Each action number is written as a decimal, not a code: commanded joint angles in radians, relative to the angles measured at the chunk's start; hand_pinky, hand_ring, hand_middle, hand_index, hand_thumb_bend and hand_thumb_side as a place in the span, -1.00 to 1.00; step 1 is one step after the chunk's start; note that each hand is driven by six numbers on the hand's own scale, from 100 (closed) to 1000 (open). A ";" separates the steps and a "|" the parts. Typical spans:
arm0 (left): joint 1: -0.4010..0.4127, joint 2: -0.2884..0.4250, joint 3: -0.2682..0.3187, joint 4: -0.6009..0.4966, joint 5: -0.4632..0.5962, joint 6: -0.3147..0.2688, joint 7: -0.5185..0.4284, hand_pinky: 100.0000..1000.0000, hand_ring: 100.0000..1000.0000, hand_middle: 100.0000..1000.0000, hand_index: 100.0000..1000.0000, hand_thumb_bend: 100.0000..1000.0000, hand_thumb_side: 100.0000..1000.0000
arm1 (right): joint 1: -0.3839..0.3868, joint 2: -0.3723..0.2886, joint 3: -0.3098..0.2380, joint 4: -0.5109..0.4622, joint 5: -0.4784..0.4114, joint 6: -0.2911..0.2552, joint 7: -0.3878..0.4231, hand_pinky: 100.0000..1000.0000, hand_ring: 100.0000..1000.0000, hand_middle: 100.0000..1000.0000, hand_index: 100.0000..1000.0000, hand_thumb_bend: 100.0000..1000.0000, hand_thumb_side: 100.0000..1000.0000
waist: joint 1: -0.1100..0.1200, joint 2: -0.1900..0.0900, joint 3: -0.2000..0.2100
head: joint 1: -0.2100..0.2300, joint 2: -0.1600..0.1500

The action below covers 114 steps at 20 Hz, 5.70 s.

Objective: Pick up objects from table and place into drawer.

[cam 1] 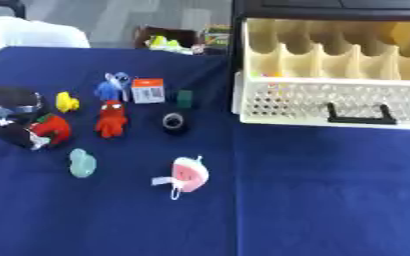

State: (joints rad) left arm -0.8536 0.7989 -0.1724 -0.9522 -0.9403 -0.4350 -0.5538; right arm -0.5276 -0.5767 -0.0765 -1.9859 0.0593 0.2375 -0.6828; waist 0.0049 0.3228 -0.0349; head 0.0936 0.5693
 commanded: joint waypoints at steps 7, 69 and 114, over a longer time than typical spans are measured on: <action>-0.031 0.022 0.018 -0.031 0.043 0.045 0.005 -1.00 -0.44 -0.30 -0.08 -1.00 -0.63 | -0.009 -0.016 -0.015 -0.014 -0.001 -0.004 -0.006 0.50 -0.09 -0.30 0.41 -1.00 1.00 | 0.002 -0.023 0.003 | -0.039 -0.012; -0.513 -0.448 -0.030 -0.236 0.258 0.222 -0.073 -1.00 -0.61 -0.38 -0.20 -1.00 -0.66 | -0.053 -0.009 0.006 -0.014 0.002 -0.025 0.007 0.50 -0.06 -0.26 0.41 -1.00 1.00 | 0.050 -0.064 -0.024 | -0.096 -0.070; -0.508 -0.512 -0.055 -0.154 0.158 0.027 -0.063 0.06 0.53 0.69 1.00 -0.61 0.49 | -0.057 0.008 0.002 -0.014 -0.013 -0.030 0.002 0.48 -0.07 -0.27 0.39 -1.00 1.00 | 0.072 -0.054 -0.037 | -0.110 -0.076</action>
State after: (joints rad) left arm -1.3447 0.2722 -0.2375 -1.0976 -0.7775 -0.4064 -0.6211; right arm -0.5718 -0.5563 -0.0666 -1.9859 0.0520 0.2105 -0.6787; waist 0.0837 0.2903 -0.0729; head -0.0160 0.4912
